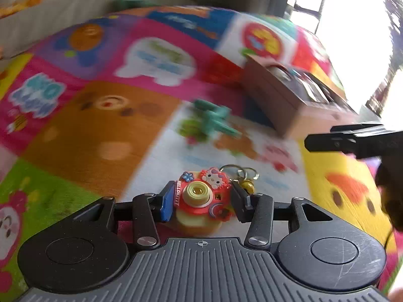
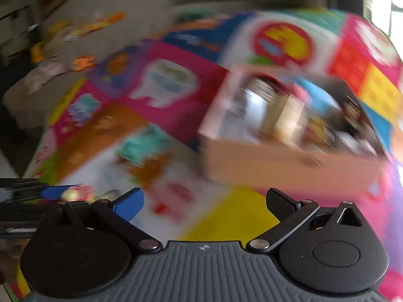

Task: Organize objects
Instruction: 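Grasp the yellow-red lens toy on the mat with the left tool, then grasp the teal plastic crank with the right tool while the left tool holds the lens toy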

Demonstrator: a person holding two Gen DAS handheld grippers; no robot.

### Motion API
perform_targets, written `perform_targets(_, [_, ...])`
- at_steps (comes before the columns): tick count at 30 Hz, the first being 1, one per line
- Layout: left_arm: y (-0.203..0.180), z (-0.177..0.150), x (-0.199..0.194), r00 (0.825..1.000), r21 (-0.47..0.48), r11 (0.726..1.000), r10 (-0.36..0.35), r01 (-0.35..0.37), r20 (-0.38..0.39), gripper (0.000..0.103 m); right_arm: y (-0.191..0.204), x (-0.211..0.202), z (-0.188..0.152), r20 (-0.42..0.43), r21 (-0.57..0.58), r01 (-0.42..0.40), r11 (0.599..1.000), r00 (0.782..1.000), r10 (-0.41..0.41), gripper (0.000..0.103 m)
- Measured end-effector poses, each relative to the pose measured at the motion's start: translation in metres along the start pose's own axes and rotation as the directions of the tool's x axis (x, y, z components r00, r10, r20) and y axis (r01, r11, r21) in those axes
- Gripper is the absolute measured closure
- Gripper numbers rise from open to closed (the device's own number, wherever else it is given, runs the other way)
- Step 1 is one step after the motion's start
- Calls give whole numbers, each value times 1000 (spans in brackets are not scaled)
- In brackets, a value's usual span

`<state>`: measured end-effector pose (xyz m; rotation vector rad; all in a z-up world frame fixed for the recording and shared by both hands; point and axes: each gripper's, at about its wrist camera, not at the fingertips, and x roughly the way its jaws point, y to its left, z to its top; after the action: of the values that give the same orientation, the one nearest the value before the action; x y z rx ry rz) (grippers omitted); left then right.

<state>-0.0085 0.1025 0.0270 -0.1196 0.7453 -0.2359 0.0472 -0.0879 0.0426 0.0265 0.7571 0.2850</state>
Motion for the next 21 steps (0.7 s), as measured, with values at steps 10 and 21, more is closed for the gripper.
perform_targets(10, [0, -13, -3, 997, 46, 999, -1, -3, 73, 51, 56, 87, 71, -45, -19, -33, 999, 998, 32, 45])
perform_targets(21, [9, -11, -3, 997, -1, 999, -42, 42, 70, 51, 49, 65, 24, -105, -120, -15, 993, 994, 3, 81])
